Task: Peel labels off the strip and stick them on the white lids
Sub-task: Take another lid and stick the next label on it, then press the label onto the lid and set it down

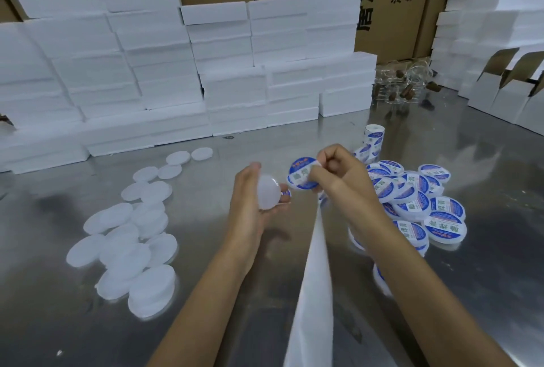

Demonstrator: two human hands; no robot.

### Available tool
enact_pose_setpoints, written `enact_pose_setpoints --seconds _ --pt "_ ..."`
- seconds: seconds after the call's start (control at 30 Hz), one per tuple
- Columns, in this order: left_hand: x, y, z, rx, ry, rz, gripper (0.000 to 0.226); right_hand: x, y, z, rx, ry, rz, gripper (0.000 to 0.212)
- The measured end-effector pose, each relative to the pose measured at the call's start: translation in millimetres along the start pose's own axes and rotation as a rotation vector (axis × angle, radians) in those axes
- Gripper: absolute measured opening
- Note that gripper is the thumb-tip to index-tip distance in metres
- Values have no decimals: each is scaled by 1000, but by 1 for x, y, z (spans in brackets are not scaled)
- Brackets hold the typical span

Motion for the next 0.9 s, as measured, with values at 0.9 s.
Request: enact_pose_setpoints --seconds 0.9 --pt "-10 -12 10 -172 54 -145 49 -2 -44 18 -340 221 7 29"
Point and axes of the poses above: each hand's wrist, its own x-axis towards the middle knuckle, its own y-axis out of the back of the hand, z = x × y, the point moved 6 cm from there along x, towards the middle knuckle, and after that the axes turned 3 degrees about z, right-handed, at the moved point
